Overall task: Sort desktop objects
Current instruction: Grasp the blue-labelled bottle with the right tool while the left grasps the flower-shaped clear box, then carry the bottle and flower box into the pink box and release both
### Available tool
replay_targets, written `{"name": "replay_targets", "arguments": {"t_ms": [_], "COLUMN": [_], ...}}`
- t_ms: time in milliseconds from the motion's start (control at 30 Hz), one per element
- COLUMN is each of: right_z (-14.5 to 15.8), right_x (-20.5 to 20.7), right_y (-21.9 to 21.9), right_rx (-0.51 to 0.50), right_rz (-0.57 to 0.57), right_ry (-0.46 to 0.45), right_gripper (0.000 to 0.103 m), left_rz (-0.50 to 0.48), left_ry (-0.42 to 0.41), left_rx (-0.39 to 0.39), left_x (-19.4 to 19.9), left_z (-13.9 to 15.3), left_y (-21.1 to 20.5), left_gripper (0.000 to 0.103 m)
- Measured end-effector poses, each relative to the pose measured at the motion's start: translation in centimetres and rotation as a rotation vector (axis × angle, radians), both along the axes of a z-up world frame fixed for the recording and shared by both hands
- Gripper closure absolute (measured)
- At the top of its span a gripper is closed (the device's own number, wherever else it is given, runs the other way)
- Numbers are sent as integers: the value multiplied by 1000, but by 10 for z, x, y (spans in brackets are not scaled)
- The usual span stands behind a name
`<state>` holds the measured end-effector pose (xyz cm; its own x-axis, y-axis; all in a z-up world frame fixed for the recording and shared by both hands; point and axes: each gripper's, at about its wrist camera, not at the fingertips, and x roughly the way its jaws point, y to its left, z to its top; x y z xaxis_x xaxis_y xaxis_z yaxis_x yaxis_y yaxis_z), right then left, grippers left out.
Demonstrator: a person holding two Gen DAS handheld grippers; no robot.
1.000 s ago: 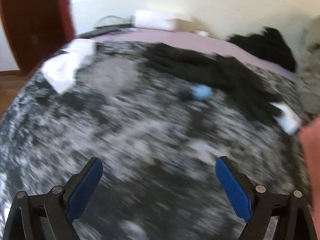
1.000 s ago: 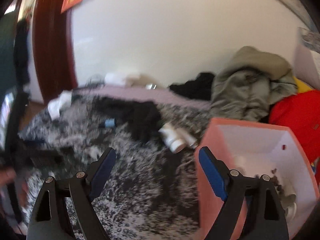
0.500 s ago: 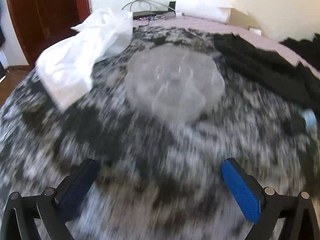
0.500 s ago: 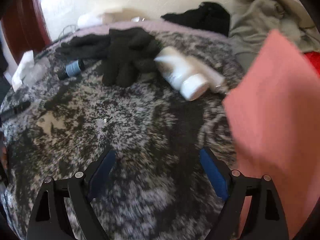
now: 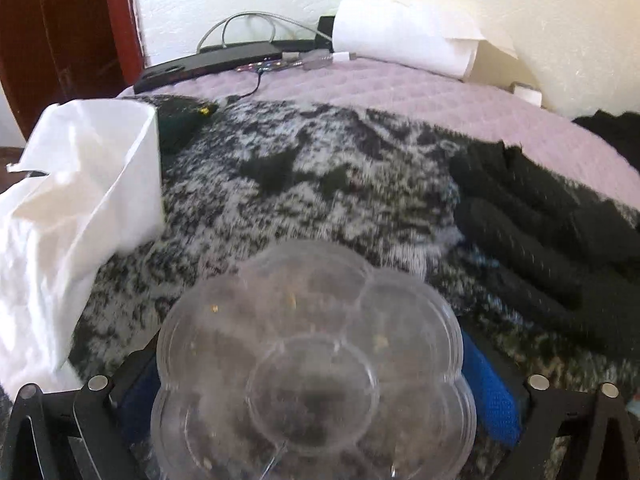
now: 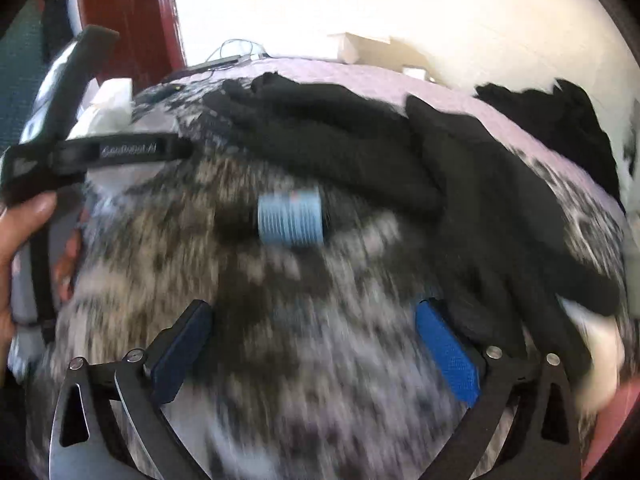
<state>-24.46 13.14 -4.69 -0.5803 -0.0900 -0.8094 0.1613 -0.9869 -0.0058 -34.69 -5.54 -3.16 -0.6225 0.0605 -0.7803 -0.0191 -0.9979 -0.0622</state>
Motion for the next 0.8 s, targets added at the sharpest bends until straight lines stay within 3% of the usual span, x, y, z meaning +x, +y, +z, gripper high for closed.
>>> {"name": "replay_targets", "arguments": {"t_ms": [67,100,133,267,500,567,800], "right_z": [1,2,3,6,8,14,23], "right_x": [-17,-21,-24,-19,105,125,209], "right_y": [-6,-8,-9,-9,24,33,52], "right_rx": [-2,-9,-17,-48,-65,-78,-185], "right_rz": [0,5,12,11,-4,-25,-85], "right_ry": [16,27,38,56,9,-46,-253], "right_gripper": [0,12,37,38,37,38,37], "left_rz": [0,1,3,2,-147,-215,-257], "left_ry": [12,18,26,34,-4,-40,-236], "left_rx": [20,29,57,145,56,-38,-72], "left_x": [-1,-1,2,28,138,176,278], "left_z": [1,1,2,6,12,16,23], "left_y": [-3,-4,-7,-15,28,49,82], "left_gripper": [2,5,5,6,6,6,5]}}
